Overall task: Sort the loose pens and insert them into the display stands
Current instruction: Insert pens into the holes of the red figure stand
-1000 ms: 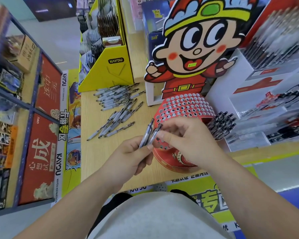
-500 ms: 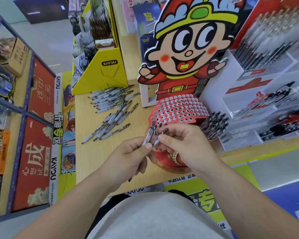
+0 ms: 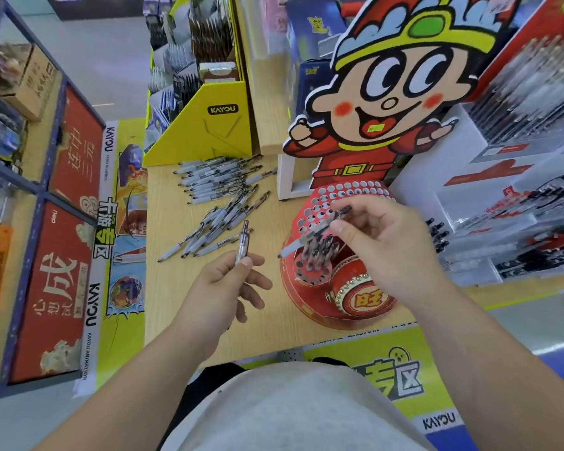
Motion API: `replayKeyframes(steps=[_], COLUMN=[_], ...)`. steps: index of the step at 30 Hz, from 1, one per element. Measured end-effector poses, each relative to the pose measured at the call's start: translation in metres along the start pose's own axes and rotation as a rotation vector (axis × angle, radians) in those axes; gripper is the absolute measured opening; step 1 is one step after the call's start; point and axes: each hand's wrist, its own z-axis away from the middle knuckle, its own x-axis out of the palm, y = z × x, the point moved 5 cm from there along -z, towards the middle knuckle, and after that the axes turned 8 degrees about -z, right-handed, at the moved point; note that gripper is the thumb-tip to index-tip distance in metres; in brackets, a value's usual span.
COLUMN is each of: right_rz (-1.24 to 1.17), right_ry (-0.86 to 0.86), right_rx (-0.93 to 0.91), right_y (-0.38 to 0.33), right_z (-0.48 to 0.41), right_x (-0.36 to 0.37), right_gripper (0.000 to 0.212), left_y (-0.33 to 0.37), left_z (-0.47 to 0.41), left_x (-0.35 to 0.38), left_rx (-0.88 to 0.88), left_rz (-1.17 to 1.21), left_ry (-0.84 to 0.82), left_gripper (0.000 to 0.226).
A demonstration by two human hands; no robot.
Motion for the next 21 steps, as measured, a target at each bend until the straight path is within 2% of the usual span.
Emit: replayKeyframes(steps=[3, 8, 13, 18, 21], right_rz=[0.238, 0.41, 0.505, 0.604, 0.642], right_ry=[-0.035, -0.159, -0.155, -0.225, -0.197], right_rx=[-0.105, -0.132, -0.159, -0.174, -0.192], right_y=[0.003, 0.029, 0.032, 0.034, 0.04], right_z=[-0.003, -0.001, -0.001, -0.003, 0.002], right_x=[0.01, 0.031, 0.035, 0.04, 0.045], right_gripper=[0.021, 0.022, 0.021, 0.021, 0.019], left_y=[-0.006, -0.014, -0.021, -0.021, -0.02], left_z=[0.001, 0.002, 0.003, 0.004, 0.006], left_x=[-0.004, -0.01, -0.012, -0.008, -0.007], left_rx=[-0.013, -0.026, -0.033, -0.024, -0.018], left_rz=[0.023, 0.04, 0.052, 0.063, 0.07], left_ry=[0.037, 0.059, 0.054, 0.037, 0.026], left_gripper=[0.025, 0.026, 0.026, 0.026, 0.026])
